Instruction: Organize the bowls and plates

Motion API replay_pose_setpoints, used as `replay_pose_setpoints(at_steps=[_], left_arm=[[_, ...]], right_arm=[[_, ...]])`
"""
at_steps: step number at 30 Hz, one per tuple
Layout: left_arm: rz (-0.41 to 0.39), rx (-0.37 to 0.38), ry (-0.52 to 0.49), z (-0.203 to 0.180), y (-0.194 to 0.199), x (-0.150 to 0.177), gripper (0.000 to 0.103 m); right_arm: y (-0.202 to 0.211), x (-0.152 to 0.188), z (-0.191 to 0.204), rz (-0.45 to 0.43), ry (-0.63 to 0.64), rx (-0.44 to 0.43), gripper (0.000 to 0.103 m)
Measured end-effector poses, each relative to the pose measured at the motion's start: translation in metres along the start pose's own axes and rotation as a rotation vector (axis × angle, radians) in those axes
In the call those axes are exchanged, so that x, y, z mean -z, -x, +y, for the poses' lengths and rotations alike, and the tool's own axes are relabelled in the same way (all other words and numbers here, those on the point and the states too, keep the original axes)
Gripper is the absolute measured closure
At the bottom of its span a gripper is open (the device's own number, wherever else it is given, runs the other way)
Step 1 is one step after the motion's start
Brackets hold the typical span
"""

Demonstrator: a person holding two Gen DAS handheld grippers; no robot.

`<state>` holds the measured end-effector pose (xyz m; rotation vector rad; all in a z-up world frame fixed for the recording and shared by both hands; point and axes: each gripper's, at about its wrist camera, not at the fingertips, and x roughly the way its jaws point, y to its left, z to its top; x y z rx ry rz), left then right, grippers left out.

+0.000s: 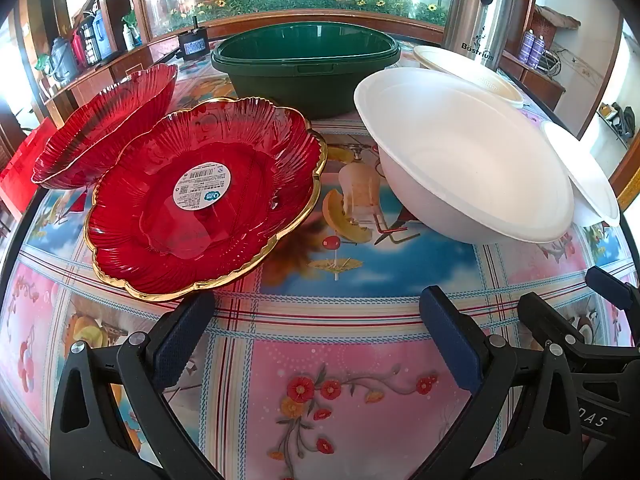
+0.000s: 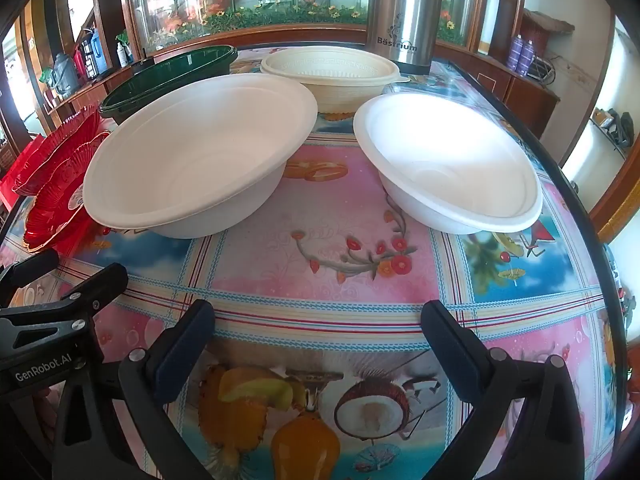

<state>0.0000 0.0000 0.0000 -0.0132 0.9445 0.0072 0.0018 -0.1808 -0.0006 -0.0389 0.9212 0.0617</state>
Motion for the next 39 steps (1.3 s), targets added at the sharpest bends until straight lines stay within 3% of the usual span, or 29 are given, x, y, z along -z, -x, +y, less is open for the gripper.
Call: replay_pose_setpoints(at_steps=[34,39], left_arm=[[0.013,-0.004,0.002,0.003,0.003,0.004,0.000],[0.002,-0.001,0.000,0.006,0.012,0.013,0.000]], right_arm=[[0.000,0.000,0.004,0.015,-0.003,-0.002,0.000],[0.007,-0.001,-0.001,0.003,-0.033,-0.048,0.001]])
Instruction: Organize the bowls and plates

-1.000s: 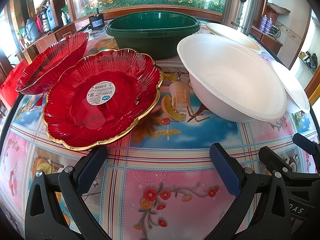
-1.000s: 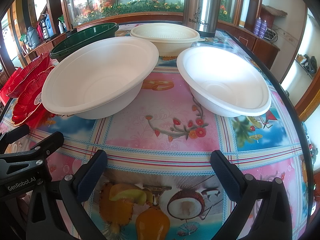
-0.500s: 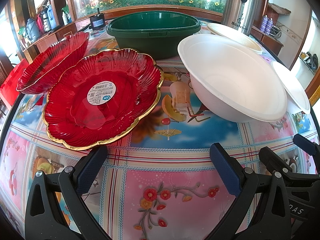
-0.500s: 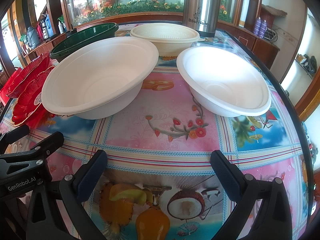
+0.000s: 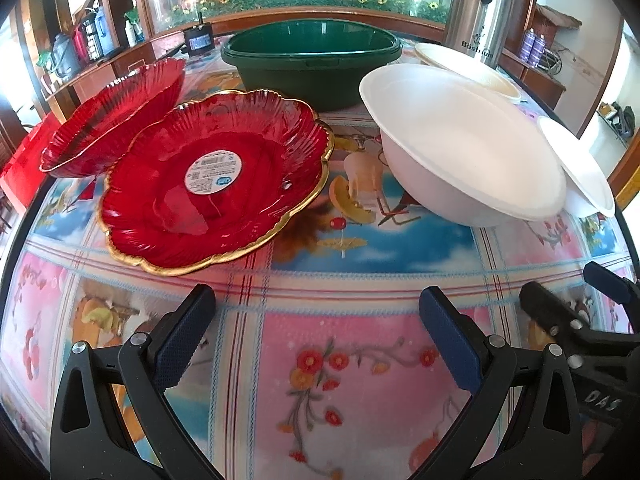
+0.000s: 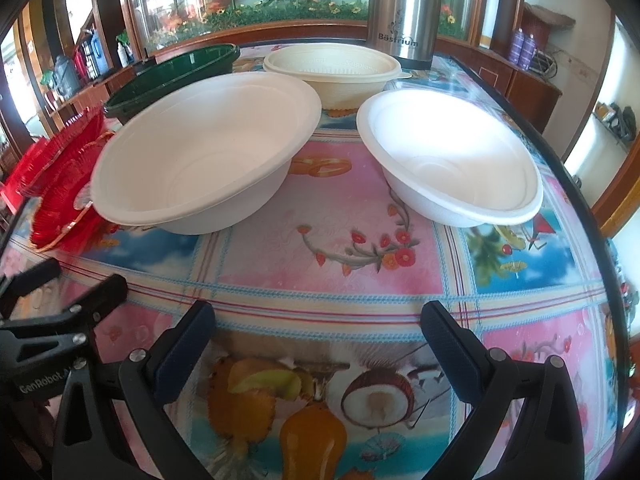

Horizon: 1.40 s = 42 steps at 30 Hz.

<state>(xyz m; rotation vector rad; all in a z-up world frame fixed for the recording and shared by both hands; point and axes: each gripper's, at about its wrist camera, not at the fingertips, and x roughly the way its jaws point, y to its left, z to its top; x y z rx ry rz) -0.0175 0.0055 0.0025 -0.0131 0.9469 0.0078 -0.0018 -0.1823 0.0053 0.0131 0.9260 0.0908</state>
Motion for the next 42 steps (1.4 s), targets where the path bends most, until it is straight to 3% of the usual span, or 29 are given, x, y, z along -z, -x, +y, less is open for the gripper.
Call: replay_pose_setpoints(at_steps=[7,18,42], left_arm=[[-0.078,-0.008,-0.026,0.001,0.028,0.012,0.000],[-0.156,-0.005,-0.012,0.026,0.064,0.019,0.000],[-0.179,-0.026,0.044,0.094,0.069,0.007,0.000]], right_arm=[[0.030,0.009,0.009,-0.043,0.009,0.024,0.000],[0.062,0.012,0.038,-0.093,0.061,-0.018,0.000],[0.065,-0.017,0.103,-0.133,0.188,-0.095,0.000]])
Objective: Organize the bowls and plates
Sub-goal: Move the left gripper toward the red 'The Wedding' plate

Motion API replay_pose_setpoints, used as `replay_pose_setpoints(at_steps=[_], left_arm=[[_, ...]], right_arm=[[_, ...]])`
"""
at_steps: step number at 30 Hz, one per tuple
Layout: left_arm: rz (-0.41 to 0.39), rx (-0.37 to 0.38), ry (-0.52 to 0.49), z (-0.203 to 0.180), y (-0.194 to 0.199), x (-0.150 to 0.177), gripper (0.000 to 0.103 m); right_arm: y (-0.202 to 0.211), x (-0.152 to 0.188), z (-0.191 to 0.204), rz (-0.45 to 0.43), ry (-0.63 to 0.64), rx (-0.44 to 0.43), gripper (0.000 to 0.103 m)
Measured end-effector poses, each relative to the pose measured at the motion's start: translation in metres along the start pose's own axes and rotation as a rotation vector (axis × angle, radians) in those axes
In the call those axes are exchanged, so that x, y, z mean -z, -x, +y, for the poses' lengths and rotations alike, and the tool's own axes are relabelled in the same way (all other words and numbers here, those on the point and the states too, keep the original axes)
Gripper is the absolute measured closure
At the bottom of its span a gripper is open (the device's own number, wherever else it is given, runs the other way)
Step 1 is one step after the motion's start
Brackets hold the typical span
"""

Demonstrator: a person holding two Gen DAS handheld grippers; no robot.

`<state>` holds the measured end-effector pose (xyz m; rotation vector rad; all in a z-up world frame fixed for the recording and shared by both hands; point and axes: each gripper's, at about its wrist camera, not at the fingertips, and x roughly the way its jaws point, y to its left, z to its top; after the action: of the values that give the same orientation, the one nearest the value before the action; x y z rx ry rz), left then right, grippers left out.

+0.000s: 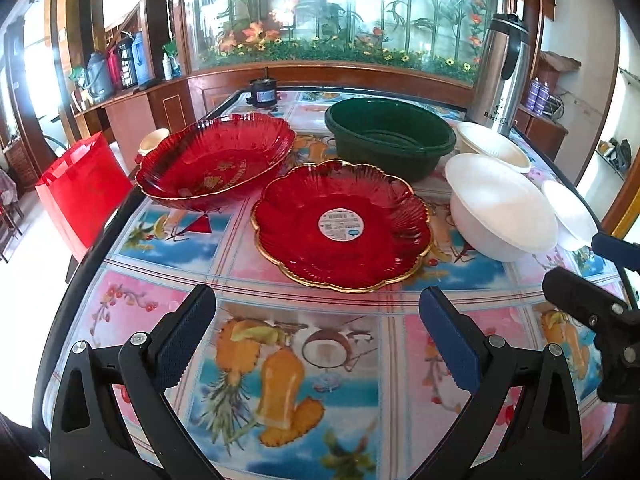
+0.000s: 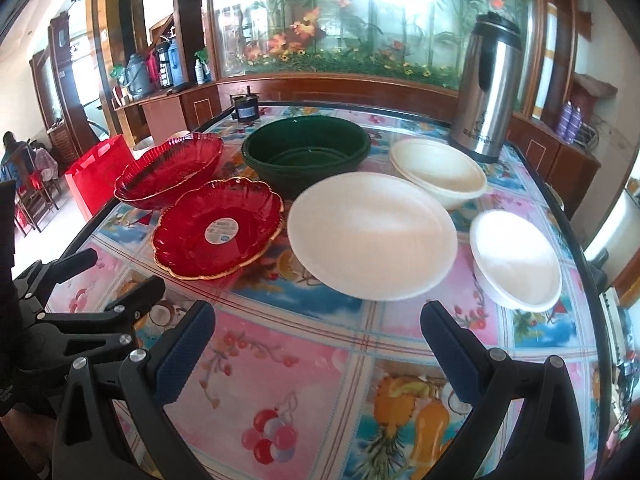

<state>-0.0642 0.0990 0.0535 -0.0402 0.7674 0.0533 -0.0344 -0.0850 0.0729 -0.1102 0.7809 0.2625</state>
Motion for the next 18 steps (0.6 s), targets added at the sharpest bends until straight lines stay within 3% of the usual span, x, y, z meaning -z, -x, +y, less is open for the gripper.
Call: replay_pose_setpoints(at_steps=[5,9,14,18], left_arm=[[-0.030,-0.021,-0.019,0.014,0.001,-0.005,0.000],[-0.045,0.028,-0.022,0.039,0.000,-0.017,0.000],[0.016,-0.001,0.094,0.092,-0.015,-0.046,0.000],[0.057,-0.034,0.127,0.124,-0.034,-0.069,0.000]], right_arm=[[-0.005,-0.012,0.013,-0.005,0.024,-0.021,0.000],[-0.013,-0.030,0.029,-0.001,0.061,-0.054,0.000],[-0.035,-0.065,0.056,0.014,0.100,-0.125,0.000],[-0.065,-0.091,0.076,0.060,0.103,-0.204,0.001]])
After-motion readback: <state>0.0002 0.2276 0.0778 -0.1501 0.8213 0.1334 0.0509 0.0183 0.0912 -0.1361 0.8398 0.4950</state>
